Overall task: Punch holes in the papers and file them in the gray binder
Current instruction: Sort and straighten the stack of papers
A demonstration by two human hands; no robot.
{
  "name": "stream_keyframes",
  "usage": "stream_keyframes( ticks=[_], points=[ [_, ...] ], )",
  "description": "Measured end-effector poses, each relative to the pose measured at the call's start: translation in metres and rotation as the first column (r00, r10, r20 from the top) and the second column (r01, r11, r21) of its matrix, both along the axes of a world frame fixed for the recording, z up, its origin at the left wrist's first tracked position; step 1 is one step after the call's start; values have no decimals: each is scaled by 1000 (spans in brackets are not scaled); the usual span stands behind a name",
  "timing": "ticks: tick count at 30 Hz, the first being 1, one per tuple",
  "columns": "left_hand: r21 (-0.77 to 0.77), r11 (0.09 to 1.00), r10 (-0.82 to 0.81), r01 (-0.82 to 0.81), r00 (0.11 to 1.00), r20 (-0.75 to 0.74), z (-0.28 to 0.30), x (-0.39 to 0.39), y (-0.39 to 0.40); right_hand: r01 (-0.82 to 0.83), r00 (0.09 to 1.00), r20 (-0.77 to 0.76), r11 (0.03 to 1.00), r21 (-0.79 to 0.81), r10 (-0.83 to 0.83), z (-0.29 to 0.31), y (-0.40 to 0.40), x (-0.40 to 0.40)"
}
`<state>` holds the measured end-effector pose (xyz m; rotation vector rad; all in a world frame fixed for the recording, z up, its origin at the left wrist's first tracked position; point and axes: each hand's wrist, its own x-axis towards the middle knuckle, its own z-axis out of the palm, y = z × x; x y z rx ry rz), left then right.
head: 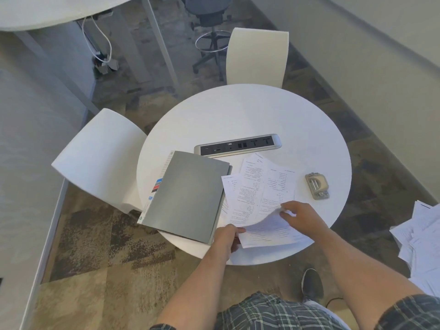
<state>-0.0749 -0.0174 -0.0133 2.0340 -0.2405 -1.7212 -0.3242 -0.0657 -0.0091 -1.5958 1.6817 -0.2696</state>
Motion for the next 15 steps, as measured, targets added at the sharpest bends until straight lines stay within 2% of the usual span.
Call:
stream_keyframes(
  ticks=[3, 5, 7, 9, 11, 13, 15],
  points=[
    [-13, 993, 119, -120, 990, -82, 5, 4, -1, 206, 952, 223, 977, 45, -211, -1, 3, -6],
    [-30, 985, 167, -172, 977, -131, 8, 7, 0, 328, 856, 383, 937, 119, -348, -1, 2, -9],
    [-31, 979, 195, -202, 968, -160, 11, 10, 1, 408, 767, 467, 896, 172, -439, 0, 0, -12],
    [-25, 972, 226, -235, 956, -186, 11, 13, 1, 442, 755, 456, 879, 177, -472, 1, 0, -12],
    [-14, 969, 237, -245, 950, -205, 9, 15, 0, 443, 811, 368, 888, 125, -456, -1, -1, -11],
    [-10, 977, 205, -211, 958, -202, 9, 18, -1, 415, 873, 258, 908, 55, -414, -4, -2, -10],
    [-17, 991, 125, -130, 978, -170, 10, 20, -2, 441, 879, 191, 897, 28, -438, -6, -3, -8]
  ],
)
